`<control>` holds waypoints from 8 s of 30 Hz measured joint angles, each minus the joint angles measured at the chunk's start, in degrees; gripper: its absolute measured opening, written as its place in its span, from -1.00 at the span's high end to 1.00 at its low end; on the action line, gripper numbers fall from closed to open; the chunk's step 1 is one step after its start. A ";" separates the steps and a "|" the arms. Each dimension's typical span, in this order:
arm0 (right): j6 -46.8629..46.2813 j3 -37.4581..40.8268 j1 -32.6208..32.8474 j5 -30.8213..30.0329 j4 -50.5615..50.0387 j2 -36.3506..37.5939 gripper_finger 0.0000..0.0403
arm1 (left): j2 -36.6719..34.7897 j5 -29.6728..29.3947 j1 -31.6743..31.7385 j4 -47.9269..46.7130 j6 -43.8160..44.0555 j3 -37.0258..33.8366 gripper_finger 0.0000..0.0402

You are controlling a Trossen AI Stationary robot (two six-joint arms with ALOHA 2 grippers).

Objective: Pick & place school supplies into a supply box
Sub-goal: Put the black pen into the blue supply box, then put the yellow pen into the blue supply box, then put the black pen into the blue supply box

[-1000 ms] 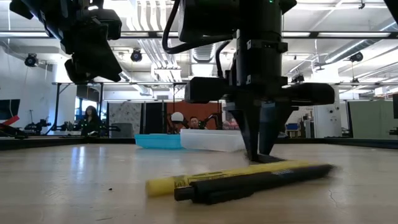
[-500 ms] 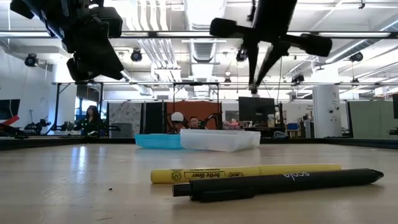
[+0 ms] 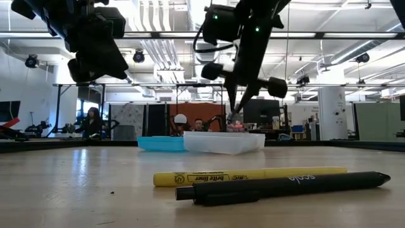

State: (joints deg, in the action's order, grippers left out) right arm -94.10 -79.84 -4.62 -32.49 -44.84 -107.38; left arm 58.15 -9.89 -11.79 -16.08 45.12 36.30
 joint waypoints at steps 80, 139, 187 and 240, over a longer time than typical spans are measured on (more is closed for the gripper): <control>-2.82 -3.70 13.99 -2.62 -9.47 3.94 0.87 | 0.04 -0.57 0.04 -0.21 1.05 0.00 0.60; -21.97 10.16 56.73 4.97 -32.45 9.76 0.18 | 67.28 8.15 -14.76 0.13 -11.63 55.75 0.60; -33.12 16.61 59.60 1.22 -38.49 13.76 0.19 | 49.01 -1.97 3.86 -16.56 -10.69 57.56 1.00; -31.93 22.27 58.33 2.99 -32.34 15.88 0.18 | 67.44 0.72 -2.69 -20.62 -18.87 62.47 0.95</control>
State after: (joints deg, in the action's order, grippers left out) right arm -126.03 -57.57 53.71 -29.50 -77.18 -91.50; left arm 125.59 -9.17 -14.48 -36.70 26.25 98.76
